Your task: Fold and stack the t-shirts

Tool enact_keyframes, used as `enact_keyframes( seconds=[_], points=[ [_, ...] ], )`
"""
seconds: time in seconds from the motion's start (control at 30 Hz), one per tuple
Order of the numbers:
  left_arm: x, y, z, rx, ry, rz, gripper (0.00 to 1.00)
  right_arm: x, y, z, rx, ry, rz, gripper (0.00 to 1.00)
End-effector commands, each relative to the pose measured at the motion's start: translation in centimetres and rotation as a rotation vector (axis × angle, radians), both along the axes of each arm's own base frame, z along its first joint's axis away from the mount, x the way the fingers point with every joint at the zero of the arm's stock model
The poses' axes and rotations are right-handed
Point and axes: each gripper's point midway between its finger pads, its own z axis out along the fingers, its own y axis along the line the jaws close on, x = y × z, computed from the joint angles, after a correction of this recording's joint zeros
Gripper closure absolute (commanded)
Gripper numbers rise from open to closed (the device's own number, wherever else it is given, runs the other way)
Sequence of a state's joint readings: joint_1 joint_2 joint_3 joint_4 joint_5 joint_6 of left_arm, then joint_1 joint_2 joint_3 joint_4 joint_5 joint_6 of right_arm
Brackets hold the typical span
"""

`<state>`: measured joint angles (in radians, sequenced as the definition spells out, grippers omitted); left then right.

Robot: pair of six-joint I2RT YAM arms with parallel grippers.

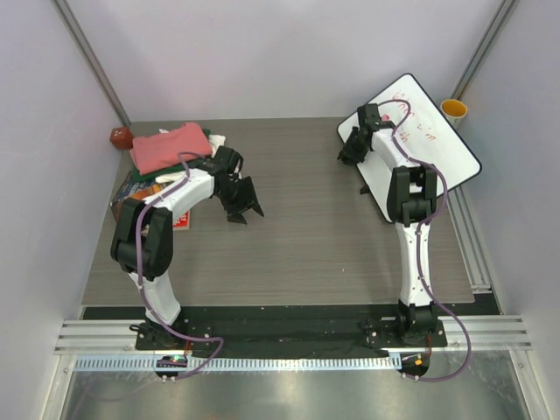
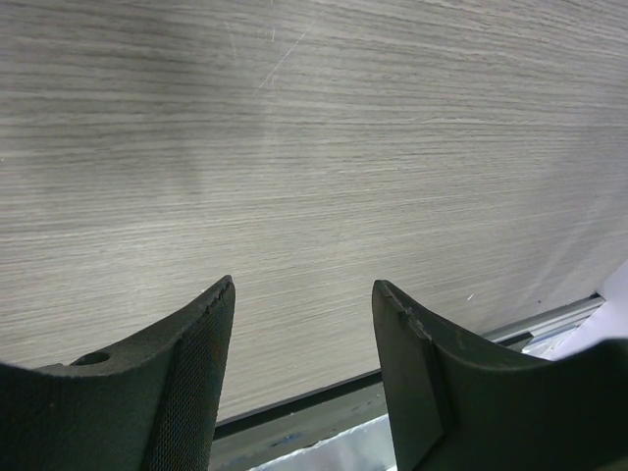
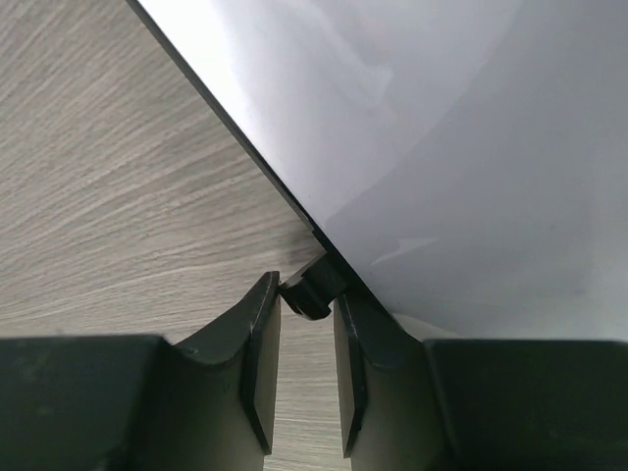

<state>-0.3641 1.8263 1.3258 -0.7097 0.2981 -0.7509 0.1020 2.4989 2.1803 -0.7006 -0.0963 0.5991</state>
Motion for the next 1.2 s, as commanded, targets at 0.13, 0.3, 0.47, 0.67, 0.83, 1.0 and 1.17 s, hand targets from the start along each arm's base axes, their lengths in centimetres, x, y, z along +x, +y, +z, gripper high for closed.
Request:
enact_keyframes(
  seconds=[0.13,0.3,0.47,0.67,0.83,1.0,1.17],
  points=[
    [-0.2,0.8,2.0,0.002,-0.061,0.023,0.41,-3.7,-12.4,-8.3,-0.174,0.212,-0.204,0.82],
    [0.2,0.5,1.9,-0.011,-0.061,0.03,0.41,-6.3,-12.2,-8.1,-0.169,0.243,-0.185,0.74],
    [0.7,0.1,2.2,-0.026,-0.069,0.028,0.41,-8.0,-12.8,-5.7,-0.214,0.202,-0.161,0.67],
    [1.1,-0.3,2.0,-0.038,-0.066,0.017,0.41,-9.3,-13.0,-6.6,-0.209,0.225,-0.157,0.65],
    [1.1,-0.1,2.0,-0.025,-0.075,0.009,0.41,-9.4,-13.4,-6.4,-0.234,0.224,-0.155,0.66],
    [1.0,0.1,1.9,-0.02,-0.084,0.007,0.41,-10.1,-14.6,-6.0,-0.285,0.235,-0.152,0.65],
    [1.1,0.0,2.0,-0.025,-0.09,0.005,0.41,-11.2,-15.9,-6.0,-0.301,0.261,-0.169,0.65]
  ],
)
